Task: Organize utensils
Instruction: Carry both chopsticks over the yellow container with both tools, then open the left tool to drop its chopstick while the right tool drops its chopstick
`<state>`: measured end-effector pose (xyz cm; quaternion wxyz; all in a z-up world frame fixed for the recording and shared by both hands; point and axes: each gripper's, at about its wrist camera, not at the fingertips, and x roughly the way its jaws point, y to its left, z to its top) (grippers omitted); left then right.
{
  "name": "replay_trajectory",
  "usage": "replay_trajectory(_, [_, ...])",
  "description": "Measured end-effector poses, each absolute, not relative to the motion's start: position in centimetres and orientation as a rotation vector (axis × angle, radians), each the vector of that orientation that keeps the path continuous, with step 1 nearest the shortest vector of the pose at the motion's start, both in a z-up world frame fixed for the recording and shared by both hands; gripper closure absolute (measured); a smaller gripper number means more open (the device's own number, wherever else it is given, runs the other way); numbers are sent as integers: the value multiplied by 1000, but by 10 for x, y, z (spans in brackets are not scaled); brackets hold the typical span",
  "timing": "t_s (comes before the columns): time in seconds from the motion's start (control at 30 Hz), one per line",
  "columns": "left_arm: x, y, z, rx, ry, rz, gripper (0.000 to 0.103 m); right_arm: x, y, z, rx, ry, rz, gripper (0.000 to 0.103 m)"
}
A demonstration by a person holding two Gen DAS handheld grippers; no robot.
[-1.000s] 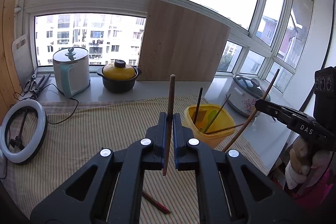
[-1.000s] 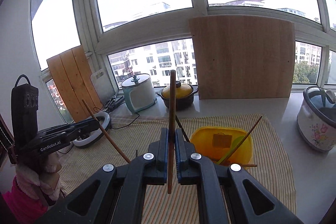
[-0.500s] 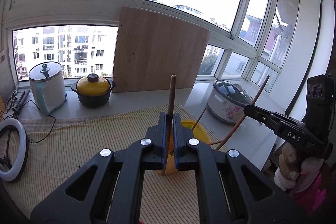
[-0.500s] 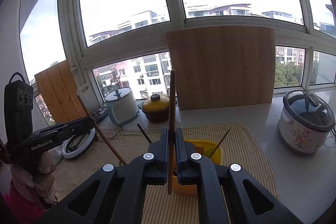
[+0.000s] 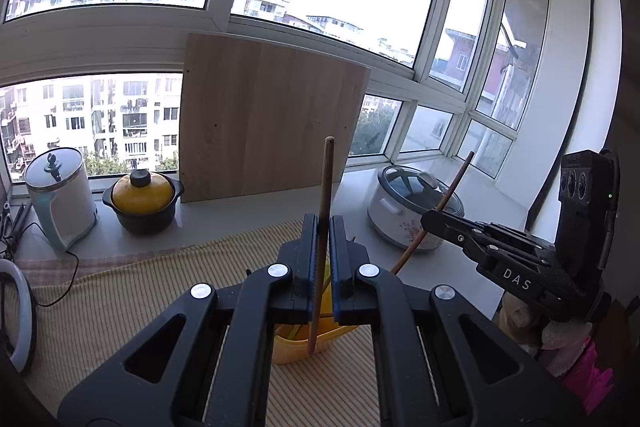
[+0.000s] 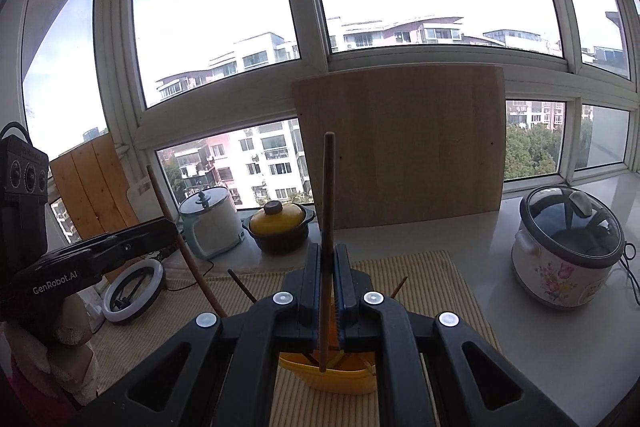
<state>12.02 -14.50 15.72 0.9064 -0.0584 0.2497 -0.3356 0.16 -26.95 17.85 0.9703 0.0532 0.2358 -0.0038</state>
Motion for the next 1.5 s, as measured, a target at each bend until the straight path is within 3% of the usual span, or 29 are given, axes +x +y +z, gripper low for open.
replay_trajectory(0.53, [167, -169, 129, -111, 570, -602, 99, 23, -279, 150, 118, 552, -24, 100])
replay_trajectory(1.17, [165, -169, 113, -97, 606, -599, 99, 27, -270, 125, 94, 635, -33, 98])
replay_trajectory(1.2, [165, -169, 113, -96, 607, -601, 99, 27, -270, 125, 94, 635, -36, 96])
replay_trajectory(1.27, [163, -168, 113, -95, 609, -606, 99, 25, -271, 125, 97, 630, -46, 80])
replay_trajectory(1.33, [161, -167, 114, -98, 607, -606, 96, 24, -271, 126, 93, 629, -54, 79])
replay_trajectory(1.4, [159, -163, 114, -101, 599, -606, 83, 22, -271, 126, 88, 627, -60, 78])
replay_trajectory(1.5, [155, -158, 116, -101, 589, -601, 81, 19, -268, 126, 70, 622, -73, 73])
